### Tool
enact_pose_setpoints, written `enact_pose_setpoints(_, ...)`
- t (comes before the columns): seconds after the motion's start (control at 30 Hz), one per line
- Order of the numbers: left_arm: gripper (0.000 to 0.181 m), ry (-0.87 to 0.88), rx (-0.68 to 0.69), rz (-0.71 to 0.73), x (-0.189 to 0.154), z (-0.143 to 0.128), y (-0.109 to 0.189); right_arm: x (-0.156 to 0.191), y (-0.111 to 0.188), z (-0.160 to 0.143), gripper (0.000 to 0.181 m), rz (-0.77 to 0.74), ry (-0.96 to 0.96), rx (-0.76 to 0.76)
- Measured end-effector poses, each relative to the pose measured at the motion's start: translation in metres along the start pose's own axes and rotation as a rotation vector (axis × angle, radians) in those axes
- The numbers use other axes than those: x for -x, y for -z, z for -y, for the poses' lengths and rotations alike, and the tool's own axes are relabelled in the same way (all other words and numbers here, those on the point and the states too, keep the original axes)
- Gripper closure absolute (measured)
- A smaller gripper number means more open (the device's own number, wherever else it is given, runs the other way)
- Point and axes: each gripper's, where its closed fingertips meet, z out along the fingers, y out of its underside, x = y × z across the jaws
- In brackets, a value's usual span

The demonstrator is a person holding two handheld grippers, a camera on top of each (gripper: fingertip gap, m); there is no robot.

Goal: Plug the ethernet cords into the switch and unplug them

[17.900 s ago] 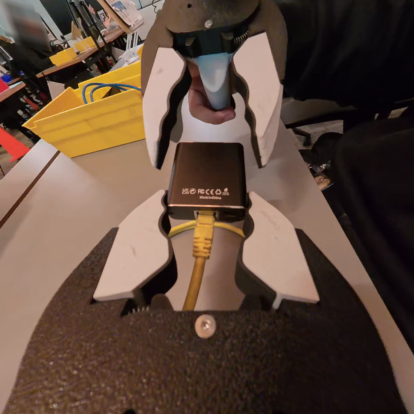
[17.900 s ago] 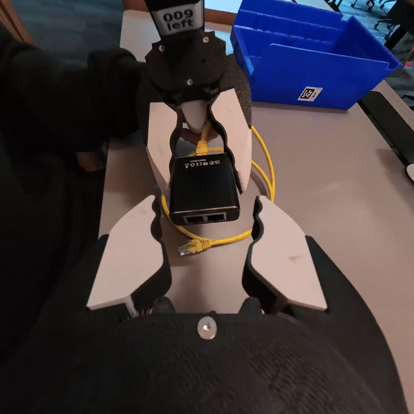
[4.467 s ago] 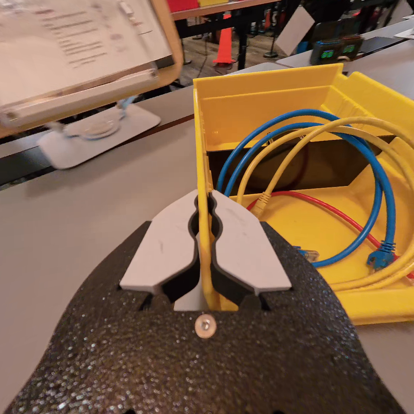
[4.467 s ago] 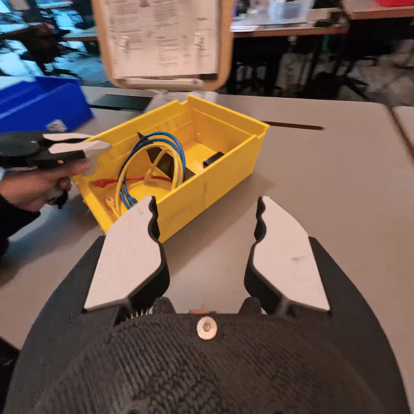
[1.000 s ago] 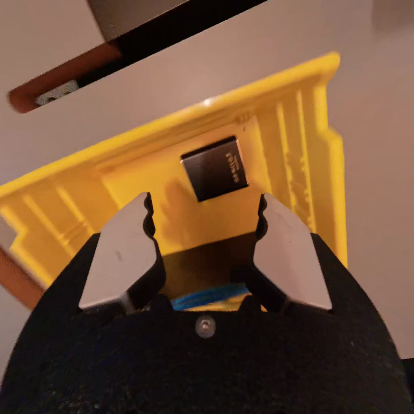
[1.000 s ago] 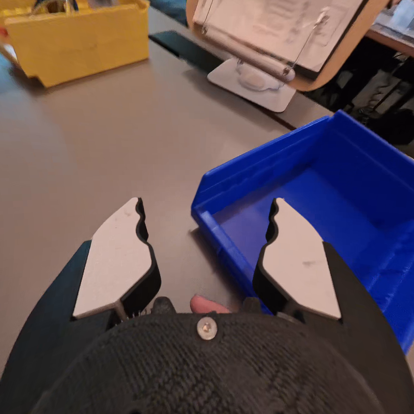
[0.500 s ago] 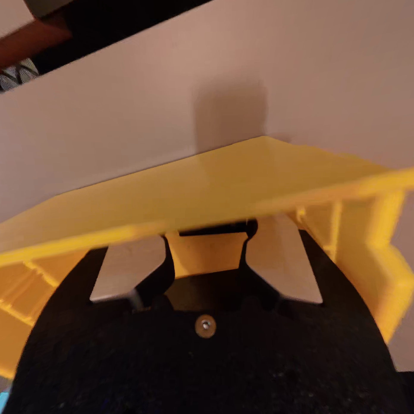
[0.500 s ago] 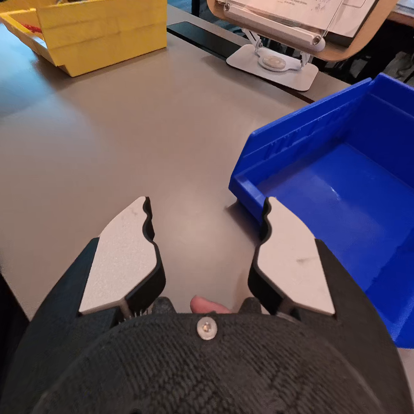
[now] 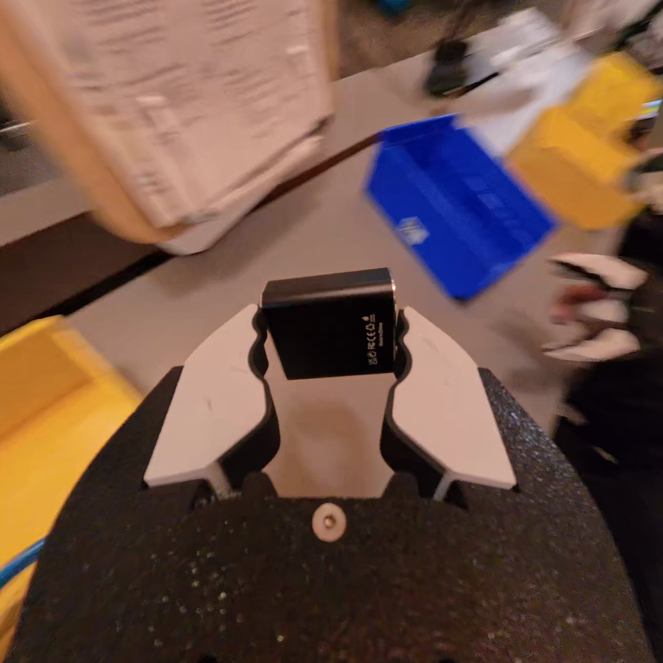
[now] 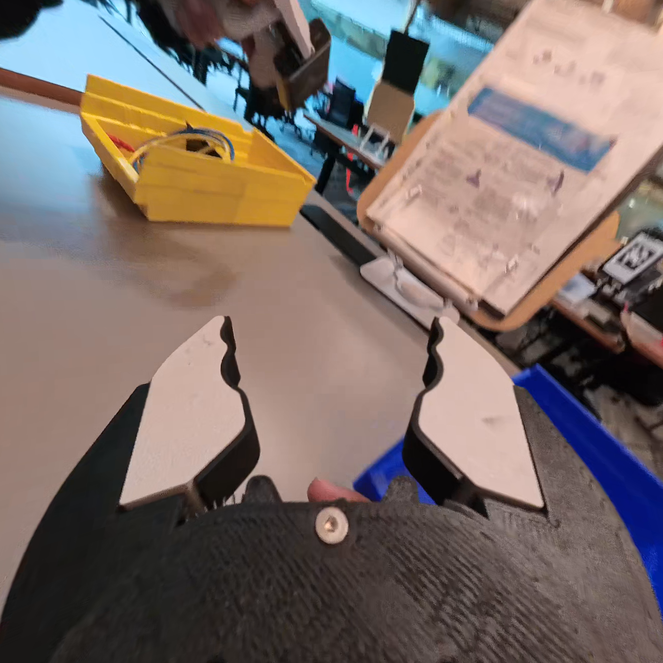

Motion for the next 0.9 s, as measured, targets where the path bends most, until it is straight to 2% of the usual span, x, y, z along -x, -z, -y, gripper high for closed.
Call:
enact_pose_setpoints(0.1, 0.113, -0.031, -0.165, -0.36, -0.106, -0.027, -0.007, 0.025, -0.023, 0.033, 0.08, 0.048, 0.069, -0.132)
enact_pose_setpoints(0.2, 0.113, -0.025, -0.253, -0.608, -0.176, -0.066, -0.013, 0.059, -0.033, 0.058, 0.079, 0.136, 0.123, -0.237)
enact_pose_setpoints(0.37, 0.113, 0.164, -0.271, -0.864, -0.228, -0.113, -0.027, 0.096, -0.032, 0.08, 0.077, 0.168, 0.255, -0.359)
enact_pose_setpoints(0.4, 0.113, 0.19, -0.259, -0.892, -0.234, -0.12, -0.029, 0.106, -0.031, 0.079, 0.083, 0.214, 0.29, -0.357)
enact_pose_setpoints(0.47, 0.113, 0.211, -0.26, -0.913, -0.242, -0.127, -0.03, 0.121, -0.033, 0.077, 0.104, 0.282, 0.371, -0.343)
enact_pose_setpoints(0.5, 0.113, 0.21, -0.26, -0.913, -0.245, -0.129, -0.029, 0.127, -0.033, 0.076, 0.113, 0.314, 0.418, -0.337)
enact_pose_setpoints(0.57, 0.113, 0.188, -0.285, -0.884, -0.245, -0.129, -0.026, 0.128, -0.033, 0.078, 0.115, 0.317, 0.44, -0.33)
enact_pose_setpoints(0.63, 0.113, 0.151, -0.275, -0.803, -0.24, -0.131, -0.027, 0.12, -0.039, 0.07, 0.115, 0.248, 0.503, -0.24)
enact_pose_setpoints(0.7, 0.111, 0.122, -0.256, -0.604, -0.219, -0.132, -0.035, 0.096, -0.046, 0.055, 0.116, 0.108, 0.597, -0.117)
enact_pose_setpoints(0.8, 0.106, 0.035, -0.263, -0.173, -0.17, -0.13, -0.036, 0.071, -0.051, 0.031, 0.116, -0.008, 0.675, 0.018)
enact_pose_setpoints(0.9, 0.106, -0.04, -0.221, -0.011, -0.173, -0.129, -0.038, 0.064, -0.057, 0.016, 0.116, -0.056, 0.732, 0.099)
